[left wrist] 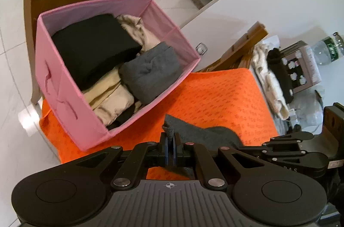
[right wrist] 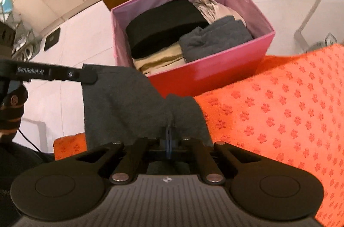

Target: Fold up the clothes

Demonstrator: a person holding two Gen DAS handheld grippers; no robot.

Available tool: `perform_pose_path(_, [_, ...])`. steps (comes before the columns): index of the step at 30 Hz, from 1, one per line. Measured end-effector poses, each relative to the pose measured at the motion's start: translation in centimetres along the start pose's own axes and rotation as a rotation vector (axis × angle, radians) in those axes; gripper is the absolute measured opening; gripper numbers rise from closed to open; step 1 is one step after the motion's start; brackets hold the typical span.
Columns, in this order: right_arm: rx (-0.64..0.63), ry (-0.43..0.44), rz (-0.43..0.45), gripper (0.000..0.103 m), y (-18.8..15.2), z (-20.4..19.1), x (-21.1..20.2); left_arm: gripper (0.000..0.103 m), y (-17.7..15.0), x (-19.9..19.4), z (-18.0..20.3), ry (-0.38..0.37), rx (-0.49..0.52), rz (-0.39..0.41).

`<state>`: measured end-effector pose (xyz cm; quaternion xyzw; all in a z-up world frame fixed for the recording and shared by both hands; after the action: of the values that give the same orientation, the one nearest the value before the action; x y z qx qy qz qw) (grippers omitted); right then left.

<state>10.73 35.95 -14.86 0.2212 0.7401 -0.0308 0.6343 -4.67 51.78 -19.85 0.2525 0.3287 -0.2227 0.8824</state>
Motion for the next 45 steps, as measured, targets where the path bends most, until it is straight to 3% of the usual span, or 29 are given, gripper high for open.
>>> perform_pose_path(3, [0.001,-0.026,0.062,0.001,0.5,-0.1,-2.3,0.007,0.7,-0.7,0.6,-0.055,-0.003,0.039])
perform_pose_path(6, [0.002,-0.059,0.113,0.001,0.9,0.1,-4.4,0.007,1.0,0.1,0.6,-0.060,-0.003,0.037])
perform_pose_path(16, [0.037,-0.122,0.127,0.003,0.8,1.4,-0.9,0.009,0.5,3.6,-2.0,0.012,-0.021,-0.013])
perform_pose_path(19, [0.072,-0.133,0.165,0.014,0.6,1.5,-1.8,0.010,0.6,3.6,-2.9,0.044,-0.034,-0.008])
perform_pose_path(21, [0.098,-0.142,0.191,0.028,-0.2,1.6,-3.1,0.010,0.9,2.8,-3.2,0.052,-0.032,0.009])
perform_pose_path(22, [0.111,-0.147,0.205,0.028,-0.6,1.6,-3.8,0.011,1.2,2.3,-3.0,0.050,-0.025,0.019])
perform_pose_path(26, [0.180,-0.158,0.237,0.038,-4.0,1.6,-5.8,0.017,2.0,0.7,-1.0,0.021,0.060,0.036])
perform_pose_path(29, [0.227,-0.169,0.250,0.038,-7.5,1.0,-6.3,0.019,2.0,0.8,1.9,-0.016,0.175,0.011])
perform_pose_path(35, [0.342,-0.268,0.268,0.038,-14.6,0.3,-5.6,0.026,-1.1,3.3,8.8,-0.110,0.485,-0.115])
perform_pose_path(40, [0.459,-0.354,0.305,0.038,-20.0,0.3,-4.8,0.026,-4.0,6.5,11.5,-0.125,0.619,-0.242])
perform_pose_path(45, [0.572,-0.443,0.288,0.038,-26.8,0.1,-4.6,0.024,-4.0,7.8,11.4,-0.108,0.653,-0.269])
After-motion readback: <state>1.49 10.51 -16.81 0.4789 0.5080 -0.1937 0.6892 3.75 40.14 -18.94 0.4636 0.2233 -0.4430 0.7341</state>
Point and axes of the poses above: each gripper's, at about its wrist camera, not at the fingertips, and x roughly the way its jaws point, z to its right, y to its top, the point moved 5 cm from there along x, roughly the way its jaws point, and after that the axes turned 5 degrees about -z, right-handed, at the moved point
